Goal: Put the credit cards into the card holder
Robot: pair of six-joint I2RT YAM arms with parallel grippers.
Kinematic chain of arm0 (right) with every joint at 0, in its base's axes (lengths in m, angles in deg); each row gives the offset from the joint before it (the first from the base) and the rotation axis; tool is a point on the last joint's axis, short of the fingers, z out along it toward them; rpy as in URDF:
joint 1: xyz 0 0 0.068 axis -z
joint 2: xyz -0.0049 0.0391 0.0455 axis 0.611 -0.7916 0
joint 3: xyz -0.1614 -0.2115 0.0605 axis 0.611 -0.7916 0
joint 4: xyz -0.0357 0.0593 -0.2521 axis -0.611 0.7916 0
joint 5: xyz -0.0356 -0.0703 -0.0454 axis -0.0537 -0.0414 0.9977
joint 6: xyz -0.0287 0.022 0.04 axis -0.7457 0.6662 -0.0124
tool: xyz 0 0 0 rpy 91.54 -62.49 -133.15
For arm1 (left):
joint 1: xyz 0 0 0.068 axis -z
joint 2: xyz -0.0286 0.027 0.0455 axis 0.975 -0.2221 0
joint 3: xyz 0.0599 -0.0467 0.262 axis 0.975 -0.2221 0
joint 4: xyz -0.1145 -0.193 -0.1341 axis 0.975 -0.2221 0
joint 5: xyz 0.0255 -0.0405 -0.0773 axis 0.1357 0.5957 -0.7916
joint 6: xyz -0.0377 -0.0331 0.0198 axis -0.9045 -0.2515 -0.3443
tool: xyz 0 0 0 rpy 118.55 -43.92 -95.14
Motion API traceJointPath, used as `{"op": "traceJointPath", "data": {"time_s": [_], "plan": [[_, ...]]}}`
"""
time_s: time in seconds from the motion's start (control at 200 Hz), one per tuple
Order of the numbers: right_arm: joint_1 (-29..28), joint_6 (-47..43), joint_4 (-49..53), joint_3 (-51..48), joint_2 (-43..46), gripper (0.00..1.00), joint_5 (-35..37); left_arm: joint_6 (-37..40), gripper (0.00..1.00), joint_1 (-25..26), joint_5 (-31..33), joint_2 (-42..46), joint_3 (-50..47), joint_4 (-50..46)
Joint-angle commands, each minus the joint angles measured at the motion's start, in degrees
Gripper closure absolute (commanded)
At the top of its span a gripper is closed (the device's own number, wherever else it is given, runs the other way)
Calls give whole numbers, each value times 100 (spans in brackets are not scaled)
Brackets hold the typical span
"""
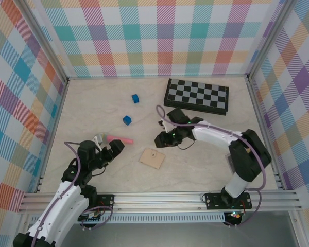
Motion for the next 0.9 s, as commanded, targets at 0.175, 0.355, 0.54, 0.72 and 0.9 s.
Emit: {"op": "traceJointPath", "data": {"time_s": [0.175,0.355,0.54,0.72,0.9], "plan": [[-572,287,-105,471,-976,72,-249,-161,0,692,-26,-520,47,269],[-673,715,23,216,-1184,80,564,-222,2,1059,79,-1053,119,630],[-643,2391,-59,-742,-615,80,1722,-381,6,1474,190,-1443,181,987],[-642,4751,-1612,-2432,560,80,1925,-624,14,1975,473,-1886,309,1508],[-559,3697,-1194,-2215,1640,75,1557,-596,21,2613,687,-2819,827,1649]]}}
